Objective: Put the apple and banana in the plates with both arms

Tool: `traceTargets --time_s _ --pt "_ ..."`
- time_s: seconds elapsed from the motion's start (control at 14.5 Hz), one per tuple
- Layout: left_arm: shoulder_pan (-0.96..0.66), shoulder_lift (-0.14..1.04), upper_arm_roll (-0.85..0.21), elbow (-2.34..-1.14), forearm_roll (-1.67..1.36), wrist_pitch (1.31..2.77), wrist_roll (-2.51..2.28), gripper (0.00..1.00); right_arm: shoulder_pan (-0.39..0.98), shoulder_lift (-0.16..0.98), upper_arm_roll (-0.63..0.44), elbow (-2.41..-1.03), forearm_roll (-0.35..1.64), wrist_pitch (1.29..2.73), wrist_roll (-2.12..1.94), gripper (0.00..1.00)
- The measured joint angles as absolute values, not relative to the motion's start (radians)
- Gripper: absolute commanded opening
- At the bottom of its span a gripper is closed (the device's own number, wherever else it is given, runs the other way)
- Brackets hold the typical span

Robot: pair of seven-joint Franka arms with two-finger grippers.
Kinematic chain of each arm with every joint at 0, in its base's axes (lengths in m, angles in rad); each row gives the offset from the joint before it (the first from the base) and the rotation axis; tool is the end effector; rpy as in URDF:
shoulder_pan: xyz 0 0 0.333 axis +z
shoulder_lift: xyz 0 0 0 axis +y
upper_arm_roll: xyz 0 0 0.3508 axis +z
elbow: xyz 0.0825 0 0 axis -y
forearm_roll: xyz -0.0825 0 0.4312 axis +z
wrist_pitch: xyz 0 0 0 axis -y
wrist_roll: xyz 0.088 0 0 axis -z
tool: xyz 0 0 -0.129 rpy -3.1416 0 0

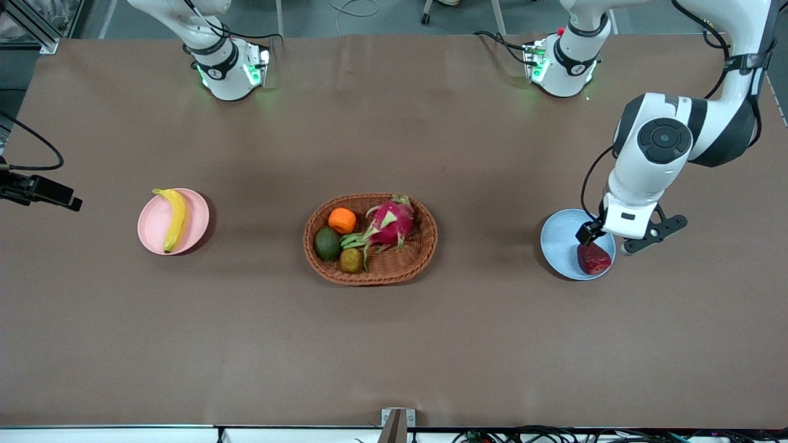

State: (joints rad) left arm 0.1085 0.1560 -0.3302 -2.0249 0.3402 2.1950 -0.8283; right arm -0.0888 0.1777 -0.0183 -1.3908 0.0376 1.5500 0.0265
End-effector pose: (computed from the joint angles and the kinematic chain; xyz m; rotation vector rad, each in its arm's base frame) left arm 0.6173 -0.1168 0.3663 -2.8879 -0.6073 -0.2033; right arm 0.6567 -0.0645 0.6167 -3.0996 0.2063 0.0265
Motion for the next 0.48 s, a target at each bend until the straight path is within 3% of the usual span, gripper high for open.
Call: traceTargets --time_s 0.48 --pt "0.116 0.154 -0.357 -1.688 0.208 1.799 -0.519 1.00 -0.093 0.172 -0.025 -1.360 0.037 1.557 0.023 1.00"
